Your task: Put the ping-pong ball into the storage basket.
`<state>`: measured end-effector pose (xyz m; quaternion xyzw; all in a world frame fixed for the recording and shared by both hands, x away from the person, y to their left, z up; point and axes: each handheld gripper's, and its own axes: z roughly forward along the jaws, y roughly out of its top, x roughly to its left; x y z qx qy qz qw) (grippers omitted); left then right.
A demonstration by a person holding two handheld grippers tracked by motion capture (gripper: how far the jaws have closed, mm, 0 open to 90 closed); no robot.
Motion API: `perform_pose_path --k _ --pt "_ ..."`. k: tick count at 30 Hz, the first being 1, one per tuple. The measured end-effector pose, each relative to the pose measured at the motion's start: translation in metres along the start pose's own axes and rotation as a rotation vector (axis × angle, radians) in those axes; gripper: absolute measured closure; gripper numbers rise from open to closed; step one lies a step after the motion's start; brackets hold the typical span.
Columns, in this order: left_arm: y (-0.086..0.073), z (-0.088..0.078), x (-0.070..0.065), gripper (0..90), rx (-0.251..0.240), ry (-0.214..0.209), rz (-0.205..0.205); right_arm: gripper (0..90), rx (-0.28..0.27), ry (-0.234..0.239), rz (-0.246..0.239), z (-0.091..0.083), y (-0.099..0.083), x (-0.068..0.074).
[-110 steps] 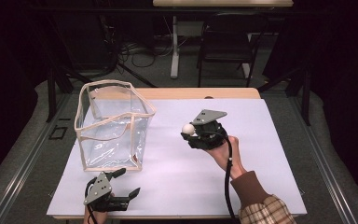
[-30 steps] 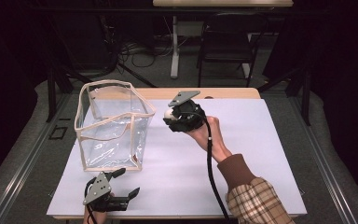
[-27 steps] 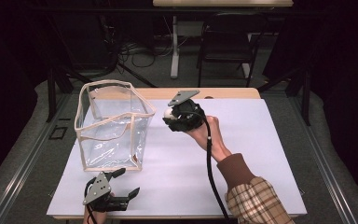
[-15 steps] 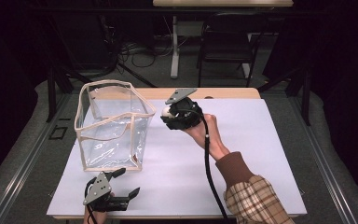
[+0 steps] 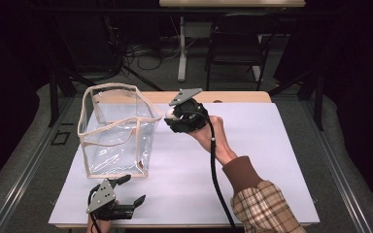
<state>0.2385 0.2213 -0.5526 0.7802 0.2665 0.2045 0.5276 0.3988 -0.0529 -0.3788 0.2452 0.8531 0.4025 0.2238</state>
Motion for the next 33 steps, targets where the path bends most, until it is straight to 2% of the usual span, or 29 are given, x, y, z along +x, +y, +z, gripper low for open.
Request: perform_pose_path --k 25,33 --pt "0.000 -0.001 0.000 16.1 -0.003 -0.001 -0.002 51.0 -0.007 0.005 -0.007 0.007 0.014 0.002" --pt "0.000 -0.001 0.000 16.1 -0.006 -0.003 -0.002 51.0 0.006 0.006 -0.012 0.013 0.016 0.003"
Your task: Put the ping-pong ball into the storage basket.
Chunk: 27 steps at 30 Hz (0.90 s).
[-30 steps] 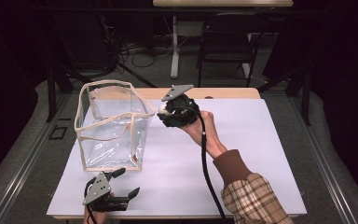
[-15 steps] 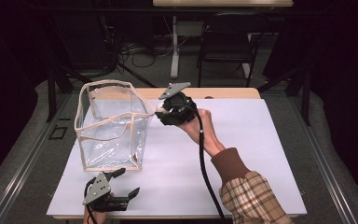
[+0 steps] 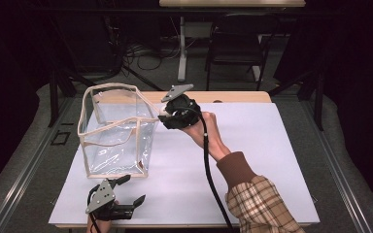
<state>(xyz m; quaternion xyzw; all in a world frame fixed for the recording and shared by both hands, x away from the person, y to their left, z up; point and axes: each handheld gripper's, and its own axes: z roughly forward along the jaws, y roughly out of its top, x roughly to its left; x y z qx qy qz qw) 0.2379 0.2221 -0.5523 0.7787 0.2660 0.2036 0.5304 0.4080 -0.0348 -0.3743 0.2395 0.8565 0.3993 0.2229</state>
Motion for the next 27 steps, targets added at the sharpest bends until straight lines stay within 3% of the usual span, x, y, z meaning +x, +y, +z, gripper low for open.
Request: perform_pose_path --k 27 --pt "0.000 0.000 0.000 16.1 -0.001 0.001 -0.004 51.0 -0.004 0.003 0.004 0.012 0.010 -0.001"
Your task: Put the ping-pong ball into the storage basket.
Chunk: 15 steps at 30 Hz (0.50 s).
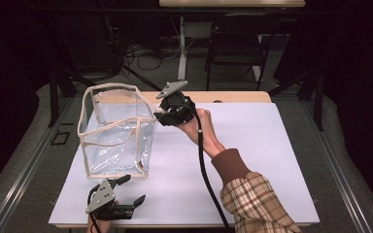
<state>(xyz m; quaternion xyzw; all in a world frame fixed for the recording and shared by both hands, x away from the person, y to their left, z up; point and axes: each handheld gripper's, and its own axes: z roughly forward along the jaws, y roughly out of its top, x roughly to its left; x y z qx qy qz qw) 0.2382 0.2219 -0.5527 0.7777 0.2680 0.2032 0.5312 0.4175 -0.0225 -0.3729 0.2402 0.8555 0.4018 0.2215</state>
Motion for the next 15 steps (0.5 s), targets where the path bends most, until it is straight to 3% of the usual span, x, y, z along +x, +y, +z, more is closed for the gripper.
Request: perform_pose_path --k 15 --pt "0.0005 -0.0006 -0.0002 16.1 -0.004 -0.002 0.000 51.0 0.003 -0.001 0.000 0.0067 0.0065 0.0047"
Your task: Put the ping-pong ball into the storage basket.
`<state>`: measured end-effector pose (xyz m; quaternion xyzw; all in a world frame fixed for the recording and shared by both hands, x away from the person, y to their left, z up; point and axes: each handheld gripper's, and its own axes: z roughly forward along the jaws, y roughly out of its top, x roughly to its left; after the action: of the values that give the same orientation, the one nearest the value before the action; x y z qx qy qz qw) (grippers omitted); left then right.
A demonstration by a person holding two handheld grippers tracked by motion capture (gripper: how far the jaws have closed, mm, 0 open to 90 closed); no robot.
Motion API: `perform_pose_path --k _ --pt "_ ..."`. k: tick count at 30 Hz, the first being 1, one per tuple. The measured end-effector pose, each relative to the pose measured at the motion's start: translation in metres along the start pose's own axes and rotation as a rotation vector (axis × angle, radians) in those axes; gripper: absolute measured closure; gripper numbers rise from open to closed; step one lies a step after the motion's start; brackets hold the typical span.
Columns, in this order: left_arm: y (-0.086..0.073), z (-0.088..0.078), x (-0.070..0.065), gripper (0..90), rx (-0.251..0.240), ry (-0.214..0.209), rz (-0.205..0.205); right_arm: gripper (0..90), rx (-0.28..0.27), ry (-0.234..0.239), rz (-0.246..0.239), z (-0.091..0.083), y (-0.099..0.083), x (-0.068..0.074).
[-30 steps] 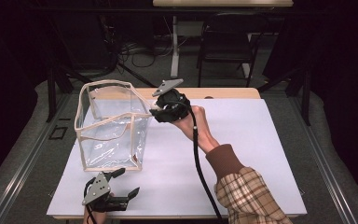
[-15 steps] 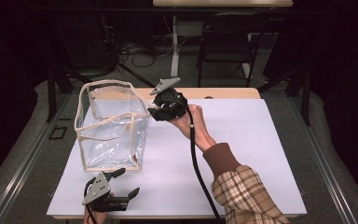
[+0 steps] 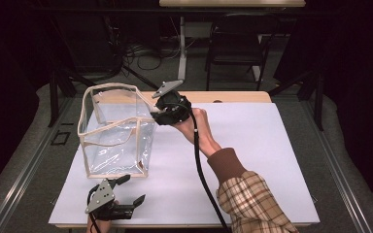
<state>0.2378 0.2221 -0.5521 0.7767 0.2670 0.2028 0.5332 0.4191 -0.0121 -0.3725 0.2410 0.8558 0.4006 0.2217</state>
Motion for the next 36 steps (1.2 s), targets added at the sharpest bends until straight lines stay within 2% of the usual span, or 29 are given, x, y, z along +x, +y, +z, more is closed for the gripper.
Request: perform_pose_path --k 6,14,18,28,30,36 --pt "0.000 0.000 0.000 16.1 -0.001 0.002 -0.002 51.0 -0.012 0.003 -0.005 0.001 0.005 0.002" --pt "0.000 0.000 0.000 16.1 -0.002 -0.003 0.001 51.0 0.004 -0.006 -0.006 0.007 0.006 0.003" --pt "0.000 0.000 0.000 16.1 0.000 0.002 0.000 51.0 -0.009 -0.008 -0.007 0.009 0.006 0.003" --pt "0.000 0.000 0.000 16.1 -0.003 -0.001 0.001 51.1 -0.008 -0.009 0.003 0.014 0.009 0.001" --pt "0.000 0.000 0.000 16.1 -0.006 -0.003 0.001 51.0 -0.009 -0.009 0.017 0.014 0.010 0.001" --pt "0.000 0.000 0.000 16.1 -0.007 -0.004 0.002 51.0 -0.005 -0.006 0.005 0.017 0.014 0.004"
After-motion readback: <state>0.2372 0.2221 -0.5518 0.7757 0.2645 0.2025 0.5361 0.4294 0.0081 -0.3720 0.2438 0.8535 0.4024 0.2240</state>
